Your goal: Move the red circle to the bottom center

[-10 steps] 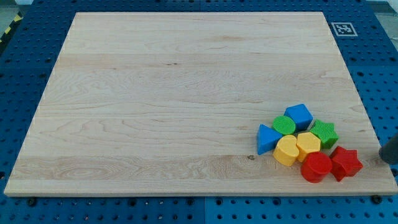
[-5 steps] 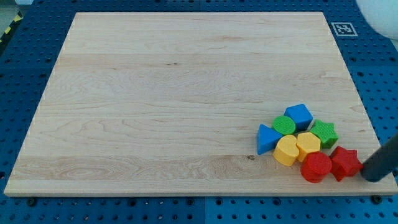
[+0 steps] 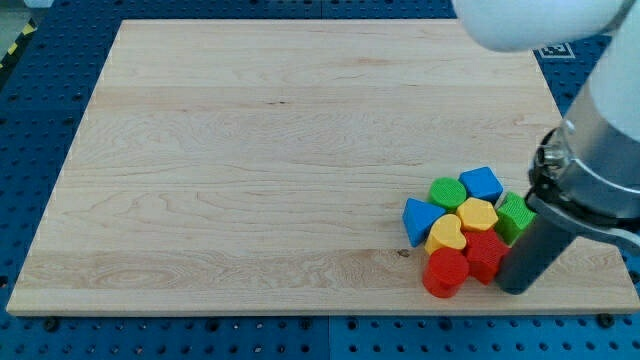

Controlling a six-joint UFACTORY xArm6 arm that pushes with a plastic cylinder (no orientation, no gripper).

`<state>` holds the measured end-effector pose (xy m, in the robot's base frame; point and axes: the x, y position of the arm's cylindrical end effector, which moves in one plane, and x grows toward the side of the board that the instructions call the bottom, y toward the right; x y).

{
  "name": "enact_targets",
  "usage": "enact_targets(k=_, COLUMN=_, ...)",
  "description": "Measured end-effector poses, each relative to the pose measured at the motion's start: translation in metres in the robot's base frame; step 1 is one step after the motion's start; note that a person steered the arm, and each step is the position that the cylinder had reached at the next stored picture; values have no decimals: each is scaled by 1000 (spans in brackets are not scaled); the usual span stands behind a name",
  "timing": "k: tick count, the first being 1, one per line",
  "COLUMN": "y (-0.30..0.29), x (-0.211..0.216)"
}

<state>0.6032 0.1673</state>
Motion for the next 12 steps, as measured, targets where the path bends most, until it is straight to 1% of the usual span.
enact_targets(k=2, y=-54, x=0)
enact_targets(k=3, y=-71, x=0)
enact_targets(k=4, y=-73, x=1)
enact_targets(k=5, y=-73, x=16)
enact_targets(k=6, y=-79, x=16)
enact_targets(k=7, y=-117, x=16)
enact_targets(k=8, y=-140, x=15)
enact_targets(k=9, y=-152, x=9)
enact_targets(k=10, y=-198, x=-11)
enact_targets(k=11, y=-215, x=-29)
enact_targets(k=12, y=-214, x=-17)
